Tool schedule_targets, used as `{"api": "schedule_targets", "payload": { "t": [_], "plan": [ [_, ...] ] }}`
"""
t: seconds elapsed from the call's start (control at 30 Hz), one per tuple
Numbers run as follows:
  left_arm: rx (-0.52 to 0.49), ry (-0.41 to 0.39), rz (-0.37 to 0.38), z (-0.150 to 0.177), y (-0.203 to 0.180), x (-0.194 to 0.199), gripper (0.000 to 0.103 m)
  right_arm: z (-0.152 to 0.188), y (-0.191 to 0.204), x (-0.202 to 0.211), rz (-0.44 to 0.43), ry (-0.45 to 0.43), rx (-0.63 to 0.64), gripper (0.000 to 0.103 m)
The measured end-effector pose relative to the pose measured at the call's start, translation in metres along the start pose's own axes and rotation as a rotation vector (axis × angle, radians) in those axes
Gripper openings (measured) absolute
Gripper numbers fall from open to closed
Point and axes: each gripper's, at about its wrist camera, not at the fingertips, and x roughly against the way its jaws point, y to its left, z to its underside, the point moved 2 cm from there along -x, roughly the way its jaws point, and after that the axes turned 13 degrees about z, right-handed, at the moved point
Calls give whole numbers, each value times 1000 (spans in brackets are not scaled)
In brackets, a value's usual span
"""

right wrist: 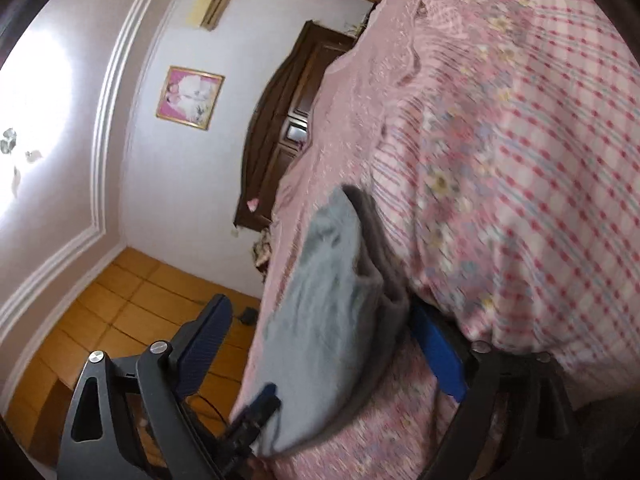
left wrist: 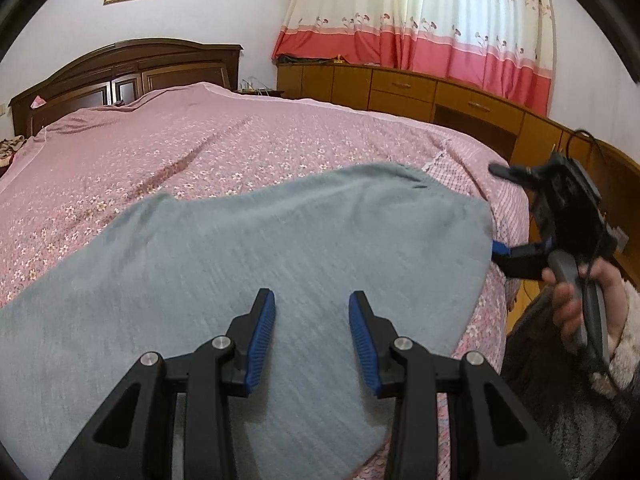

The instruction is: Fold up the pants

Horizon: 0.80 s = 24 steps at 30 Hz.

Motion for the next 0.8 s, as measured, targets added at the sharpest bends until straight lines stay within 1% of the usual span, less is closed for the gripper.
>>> {"api": "schedule_targets", "payload": {
  "t": [0.1, 0.17, 0.27, 0.37, 0.47, 0.53, 0.57, 0.6, 0.63, 0.67, 0.7, 0.73, 0.77, 0.8],
  "plan": [
    [2, 1, 4, 1, 1, 0, 41, -3, 9, -3, -28, -6, 28, 94],
    [1, 3, 2, 1, 2, -1, 41, 3, 12, -5, -17, -2, 57, 95],
    [-7, 6, -4, 3, 1, -2, 41, 16, 17, -9, -2, 31, 105, 94],
    [-14, 9, -8, 2, 0, -3, 42, 23, 20, -7, -3, 29, 134, 94],
    [-17, 9, -8, 3, -1, -4, 43, 19, 8, -8, -50, 15, 73, 94],
    [-15, 9, -8, 2, 0, -4, 43, 16, -5, -7, -130, 2, -26, 93],
    [-12, 9, -7, 3, 0, -4, 43, 15, -13, -5, -170, -10, -81, 88],
    [-11, 8, -5, 3, 0, -4, 44, 14, -25, -1, -209, -27, -158, 80],
    [-11, 8, -4, 3, 0, -3, 44, 15, -34, 0, -232, -34, -211, 75],
    [-12, 8, -4, 3, -1, -3, 44, 15, -40, 0, -240, -35, -241, 65],
    [-14, 8, -5, 3, -1, -4, 44, 16, -46, 0, -236, -31, -266, 54],
    [-16, 9, -6, 3, -1, -4, 45, 18, -47, -1, -207, -21, -262, 49],
    [-16, 9, -6, 3, -1, -4, 45, 19, -46, -1, -179, -17, -241, 41],
    [-17, 10, -6, 3, -1, -4, 45, 20, -44, -1, -155, -16, -212, 39]
  ]
}}
